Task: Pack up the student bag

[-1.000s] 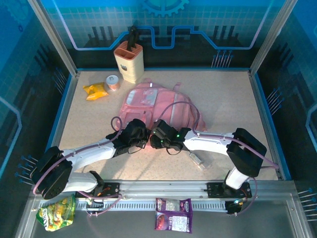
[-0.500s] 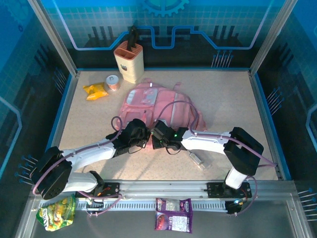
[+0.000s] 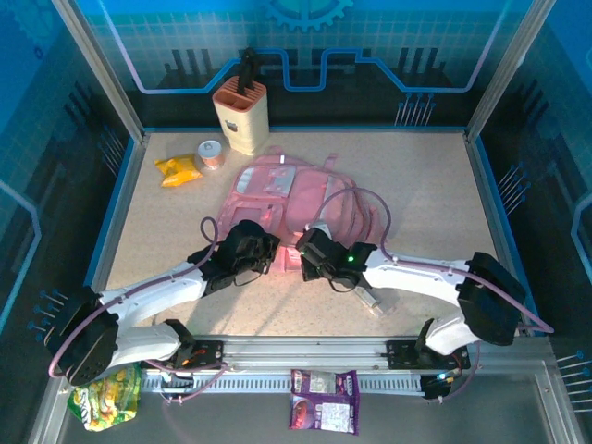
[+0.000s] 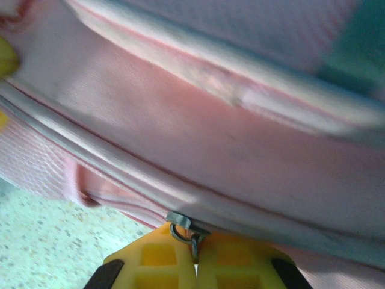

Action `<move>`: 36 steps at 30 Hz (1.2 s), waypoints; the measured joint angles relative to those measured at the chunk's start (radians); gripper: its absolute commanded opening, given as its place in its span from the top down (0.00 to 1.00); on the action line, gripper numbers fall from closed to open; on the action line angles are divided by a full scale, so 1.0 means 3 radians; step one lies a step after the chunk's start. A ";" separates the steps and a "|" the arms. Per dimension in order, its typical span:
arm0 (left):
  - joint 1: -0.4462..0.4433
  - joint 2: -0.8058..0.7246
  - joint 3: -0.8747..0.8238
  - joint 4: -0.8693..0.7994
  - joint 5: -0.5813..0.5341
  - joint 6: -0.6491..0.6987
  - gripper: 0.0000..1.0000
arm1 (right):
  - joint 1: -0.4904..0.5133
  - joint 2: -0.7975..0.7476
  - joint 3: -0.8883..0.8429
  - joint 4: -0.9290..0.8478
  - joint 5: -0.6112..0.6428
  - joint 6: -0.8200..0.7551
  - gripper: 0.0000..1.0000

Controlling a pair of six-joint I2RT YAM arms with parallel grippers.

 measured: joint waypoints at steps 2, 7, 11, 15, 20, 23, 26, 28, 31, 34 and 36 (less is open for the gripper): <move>0.0009 -0.0003 -0.0018 0.0001 0.0033 -0.0001 1.00 | -0.0022 -0.0108 -0.0104 -0.0020 0.0024 -0.0047 1.00; 0.0014 -0.0004 -0.0032 0.0001 0.0058 0.0000 1.00 | -0.0083 -0.0240 -0.0248 0.0065 -0.0041 -0.0238 1.00; 0.0022 -0.0004 -0.0032 0.0001 0.0076 0.0013 1.00 | -0.0146 -0.0254 -0.0264 0.0071 -0.0097 -0.0337 1.00; 0.0061 -0.0004 -0.0032 0.0000 0.0109 0.0089 1.00 | -0.0367 -0.0394 -0.0384 0.0037 -0.0154 -0.0468 1.00; 0.0117 -0.0003 0.0081 -0.0230 0.0174 0.0323 1.00 | -0.0662 -0.0641 -0.0558 0.0072 -0.0371 -0.0811 0.99; 0.0150 0.0000 0.0104 -0.0259 0.0184 0.0406 1.00 | -0.0771 -0.0534 -0.0547 0.0136 -0.0585 -0.0975 0.90; 0.0174 0.0037 0.0104 -0.0303 0.0183 0.0463 1.00 | -0.0815 -0.0320 -0.0519 0.0191 -0.0778 -0.1099 0.82; 0.0184 0.0072 0.0106 -0.0333 0.0184 0.0498 1.00 | -0.0821 -0.0229 -0.0509 0.0214 -0.0834 -0.1146 0.73; 0.0186 0.0126 0.0111 -0.0348 0.0191 0.0530 1.00 | -0.0848 -0.0202 -0.0500 0.0226 -0.0900 -0.1214 0.66; 0.0187 0.0153 0.0111 -0.0347 0.0193 0.0542 1.00 | -0.0888 -0.0202 -0.0496 0.0261 -0.0942 -0.1272 0.67; 0.0187 0.0159 0.0111 -0.0346 0.0193 0.0542 1.00 | -0.0900 -0.0187 -0.0495 0.0296 -0.0978 -0.1315 0.70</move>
